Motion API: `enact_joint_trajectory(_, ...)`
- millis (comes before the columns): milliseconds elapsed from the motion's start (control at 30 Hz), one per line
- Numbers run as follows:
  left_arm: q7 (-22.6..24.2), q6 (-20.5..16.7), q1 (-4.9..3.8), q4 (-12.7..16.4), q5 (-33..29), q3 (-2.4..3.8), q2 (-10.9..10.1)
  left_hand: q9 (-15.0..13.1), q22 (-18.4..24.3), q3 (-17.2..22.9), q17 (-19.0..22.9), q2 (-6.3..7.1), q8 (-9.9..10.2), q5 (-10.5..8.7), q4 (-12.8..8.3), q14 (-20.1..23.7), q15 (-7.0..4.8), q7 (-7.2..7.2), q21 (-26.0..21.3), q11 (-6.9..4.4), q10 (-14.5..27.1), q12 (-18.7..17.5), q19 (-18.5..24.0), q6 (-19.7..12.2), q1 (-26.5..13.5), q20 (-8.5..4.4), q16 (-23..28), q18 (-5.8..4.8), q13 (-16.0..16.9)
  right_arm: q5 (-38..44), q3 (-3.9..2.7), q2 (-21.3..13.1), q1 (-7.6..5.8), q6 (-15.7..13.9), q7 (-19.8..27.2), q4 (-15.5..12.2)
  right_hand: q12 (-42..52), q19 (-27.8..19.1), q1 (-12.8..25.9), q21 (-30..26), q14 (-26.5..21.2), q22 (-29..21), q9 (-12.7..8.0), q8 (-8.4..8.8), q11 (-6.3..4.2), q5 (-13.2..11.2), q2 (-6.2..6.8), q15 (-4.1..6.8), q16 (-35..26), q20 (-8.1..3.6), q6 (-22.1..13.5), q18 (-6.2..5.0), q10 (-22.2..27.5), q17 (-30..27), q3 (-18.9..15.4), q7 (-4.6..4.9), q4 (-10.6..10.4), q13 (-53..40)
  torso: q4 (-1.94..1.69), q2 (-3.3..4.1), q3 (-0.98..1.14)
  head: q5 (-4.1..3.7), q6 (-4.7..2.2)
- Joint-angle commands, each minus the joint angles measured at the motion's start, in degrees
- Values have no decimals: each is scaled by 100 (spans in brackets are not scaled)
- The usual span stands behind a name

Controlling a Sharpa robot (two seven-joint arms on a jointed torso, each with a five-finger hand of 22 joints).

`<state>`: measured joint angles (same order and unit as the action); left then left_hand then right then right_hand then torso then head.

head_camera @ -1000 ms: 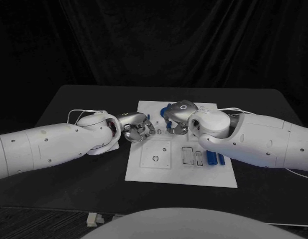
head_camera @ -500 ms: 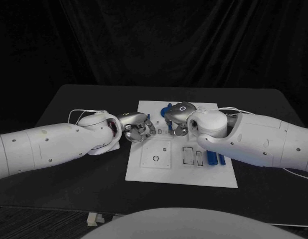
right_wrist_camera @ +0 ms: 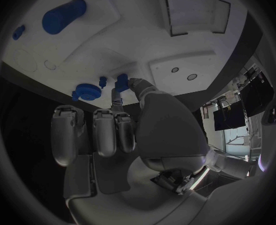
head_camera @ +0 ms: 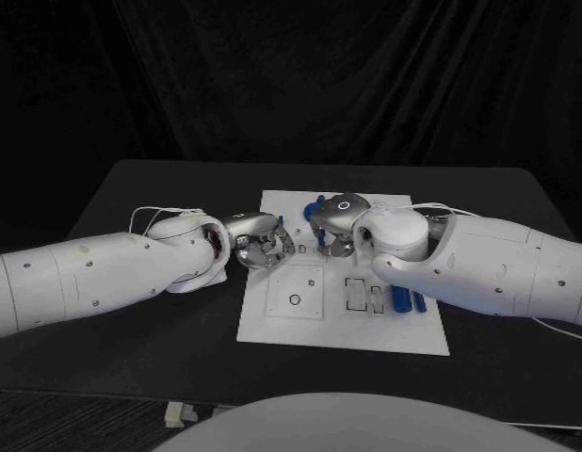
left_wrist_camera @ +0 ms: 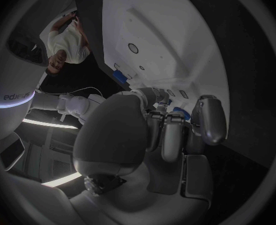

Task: Assemble the parts on the task board

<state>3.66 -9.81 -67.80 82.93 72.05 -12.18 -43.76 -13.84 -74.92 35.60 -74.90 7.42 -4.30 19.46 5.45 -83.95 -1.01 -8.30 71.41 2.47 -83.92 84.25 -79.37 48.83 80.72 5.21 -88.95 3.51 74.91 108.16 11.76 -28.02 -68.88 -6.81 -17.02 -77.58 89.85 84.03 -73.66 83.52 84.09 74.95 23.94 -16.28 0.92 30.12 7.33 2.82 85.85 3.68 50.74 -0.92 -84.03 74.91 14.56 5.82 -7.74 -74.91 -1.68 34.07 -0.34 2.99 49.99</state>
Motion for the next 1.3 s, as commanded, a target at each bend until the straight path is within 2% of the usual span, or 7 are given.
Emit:
enact_joint_trajectory(33,31,0,7,12,-38,5,10,5,-922,-1,-1328,15,-26,-16,-34,-483,30,-9,-19,27,-64,-40,33,48,-51,14,22,89,924,57,0,5,24,65,-26,7,15,230,0,-36,351,1258,-4,63,13,-42,18,-10,-26,-7,-75,-93,-597,573,42,7,-9,-1509,0,-4,-1,-2,1)
enact_joint_trajectory(433,-19,50,7,-1,-38,5,19,14,-918,-7,-1322,20,-21,-22,-32,-479,35,-13,-29,31,-57,-46,40,46,-61,19,26,91,917,57,0,3,31,45,-6,9,15,233,67,-38,351,1260,-37,189,-3,-257,39,0,-25,-12,-240,-92,-597,579,51,35,-2,-1509,1,-3,2,2,1)
enact_joint_trajectory(467,-24,57,7,-2,-38,5,20,16,-918,-9,-1321,22,-20,-23,-32,-479,35,-14,-31,31,-56,-47,41,45,-63,19,27,92,916,57,0,2,32,36,-3,8,15,236,109,-36,354,1262,-47,223,-16,-455,48,11,-22,-21,-286,-91,-597,585,29,33,-15,-1509,2,-3,2,4,1)
enact_joint_trajectory(667,-62,95,7,-8,-38,5,22,25,-914,-18,-1318,30,-14,-26,-29,-476,38,-16,-42,32,-53,-49,49,39,-74,23,29,94,914,57,0,-1,33,5,16,6,15,237,161,-43,354,1262,-71,293,-36,-859,51,30,-25,-40,-362,-92,-597,581,-23,26,-18,-1509,1,-4,-1,-1,1)
enact_joint_trajectory(700,-66,98,7,-8,-38,5,22,25,-914,-18,-1318,30,-14,-26,-29,-476,38,-16,-42,32,-53,-49,49,39,-74,23,29,94,914,57,0,-2,33,3,17,6,15,238,183,-44,353,1262,-76,306,-41,-1067,46,33,-26,-44,-373,-91,-597,578,-55,22,-28,-1509,1,-5,-1,0,1)
enact_joint_trajectory(967,-92,132,7,-13,-38,5,28,34,-913,-26,-1316,35,-8,-31,-25,-475,41,-17,-46,34,-50,-51,53,33,-85,26,30,95,912,57,0,-14,33,-36,45,4,15,234,193,-64,347,1258,-171,459,-63,-1408,32,52,-40,-61,-601,-95,-597,556,-154,5,-42,-1509,3,-3,0,-3,1)
enact_joint_trajectory(1300,-20,67,7,-10,-38,5,25,73,-910,-82,-1321,26,4,-122,29,-477,50,-19,-52,38,-53,-44,59,34,-161,41,26,97,915,57,0,-78,33,-457,199,-42,15,238,317,-71,351,1260,-504,725,-126,-2267,138,104,-36,-109,-935,-95,-597,571,-513,-72,-406,-1509,4,-7,-2,0,1)
